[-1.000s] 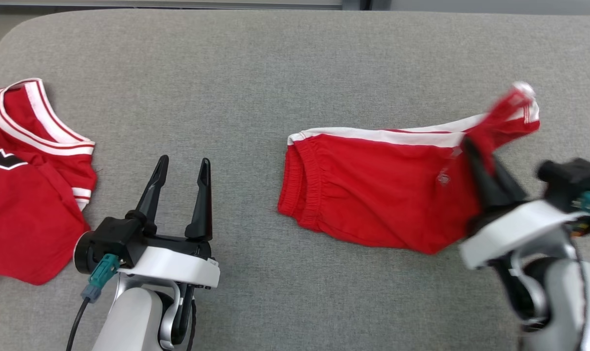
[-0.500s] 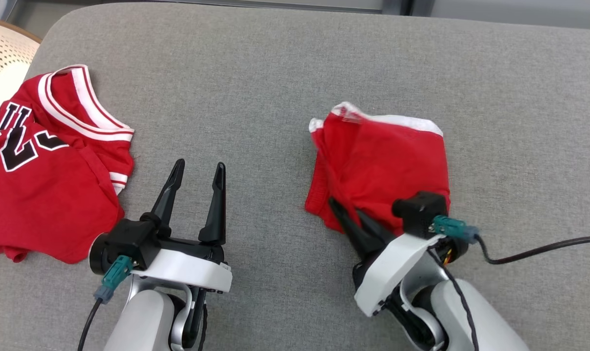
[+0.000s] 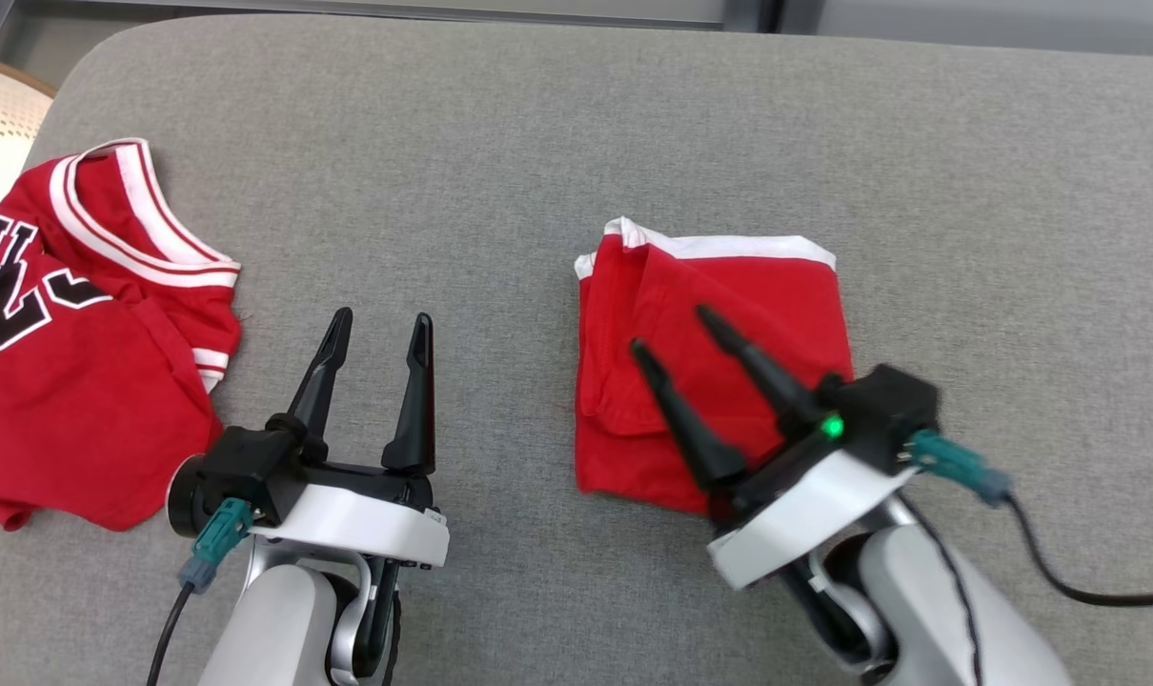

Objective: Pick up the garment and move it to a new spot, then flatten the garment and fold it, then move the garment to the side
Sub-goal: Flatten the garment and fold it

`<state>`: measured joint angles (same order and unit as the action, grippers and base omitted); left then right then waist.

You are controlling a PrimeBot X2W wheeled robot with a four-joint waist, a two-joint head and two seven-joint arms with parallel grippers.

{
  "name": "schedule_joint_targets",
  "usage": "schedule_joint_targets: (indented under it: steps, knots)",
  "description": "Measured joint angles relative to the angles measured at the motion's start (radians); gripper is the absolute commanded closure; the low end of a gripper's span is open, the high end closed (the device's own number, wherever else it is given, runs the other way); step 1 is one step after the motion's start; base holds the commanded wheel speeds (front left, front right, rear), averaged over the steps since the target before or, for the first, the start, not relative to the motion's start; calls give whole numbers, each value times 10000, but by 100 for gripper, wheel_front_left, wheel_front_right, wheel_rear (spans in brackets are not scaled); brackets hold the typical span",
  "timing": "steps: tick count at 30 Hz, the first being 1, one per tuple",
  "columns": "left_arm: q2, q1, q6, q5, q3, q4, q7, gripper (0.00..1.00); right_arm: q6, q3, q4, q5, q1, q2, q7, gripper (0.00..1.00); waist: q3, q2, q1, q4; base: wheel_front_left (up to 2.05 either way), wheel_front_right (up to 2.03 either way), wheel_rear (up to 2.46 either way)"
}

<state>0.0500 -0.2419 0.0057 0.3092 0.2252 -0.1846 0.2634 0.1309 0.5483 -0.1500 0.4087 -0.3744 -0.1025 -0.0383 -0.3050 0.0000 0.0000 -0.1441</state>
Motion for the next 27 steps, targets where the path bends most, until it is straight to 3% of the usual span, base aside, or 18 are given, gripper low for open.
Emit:
schedule_joint_targets:
  steps: [4, 8, 16, 27]
  knots:
    - [-6, 19, 19, -71, -63, 59, 0, 0, 0, -769, 215, -75, -12, -299, -637, 0, 65, 0, 0, 135, 0, 0, 0]
    - [21, 38, 40, -190, -205, 173, 0, 0, 0, -2337, 412, -345, 160, -654, -1104, 0, 157, 0, 0, 316, 0, 0, 0]
    - [259, 323, 40, -201, -623, 334, 0, 0, 0, -4972, 591, -796, 1407, -1384, -1139, 0, 466, 0, 0, 716, 0, 0, 0]
    - [610, 1172, 40, -86, -894, 313, -38, 0, 0, -5574, 1400, -1049, 2938, -1223, -535, 0, 1474, 0, -1, 1107, 0, 0, 0]
